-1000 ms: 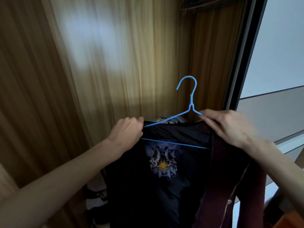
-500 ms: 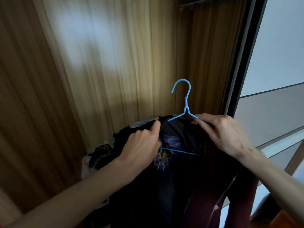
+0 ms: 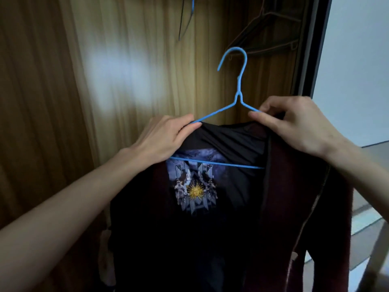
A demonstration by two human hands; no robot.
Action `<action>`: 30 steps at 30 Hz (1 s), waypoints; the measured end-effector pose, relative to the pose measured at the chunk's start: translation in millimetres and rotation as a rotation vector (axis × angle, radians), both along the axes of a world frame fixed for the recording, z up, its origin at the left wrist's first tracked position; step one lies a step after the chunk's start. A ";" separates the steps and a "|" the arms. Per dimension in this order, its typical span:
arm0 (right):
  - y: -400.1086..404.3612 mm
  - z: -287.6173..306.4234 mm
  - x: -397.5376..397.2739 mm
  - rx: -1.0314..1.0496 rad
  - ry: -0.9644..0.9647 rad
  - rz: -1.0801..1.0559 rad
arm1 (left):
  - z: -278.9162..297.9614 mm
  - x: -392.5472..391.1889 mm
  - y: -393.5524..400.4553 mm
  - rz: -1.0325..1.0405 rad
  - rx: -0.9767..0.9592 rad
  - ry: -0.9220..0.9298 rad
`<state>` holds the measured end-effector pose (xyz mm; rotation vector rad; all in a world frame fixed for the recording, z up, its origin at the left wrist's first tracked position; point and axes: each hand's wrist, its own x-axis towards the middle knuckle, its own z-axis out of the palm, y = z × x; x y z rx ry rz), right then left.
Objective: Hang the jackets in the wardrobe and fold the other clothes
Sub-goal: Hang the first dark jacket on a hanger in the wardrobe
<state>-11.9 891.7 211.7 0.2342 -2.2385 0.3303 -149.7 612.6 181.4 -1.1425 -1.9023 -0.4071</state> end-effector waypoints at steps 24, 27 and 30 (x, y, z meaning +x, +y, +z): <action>-8.5 125.6 -25.1 -0.011 -0.007 0.062 | 138.7 -30.6 -24.2 0.213 0.152 0.224; -10.7 130.8 -26.0 0.035 -0.086 -0.080 | 147.4 -42.0 -29.6 0.207 0.221 0.253; -20.9 134.8 -30.8 0.043 -0.091 -0.065 | 150.8 -53.4 -37.1 0.213 0.241 0.233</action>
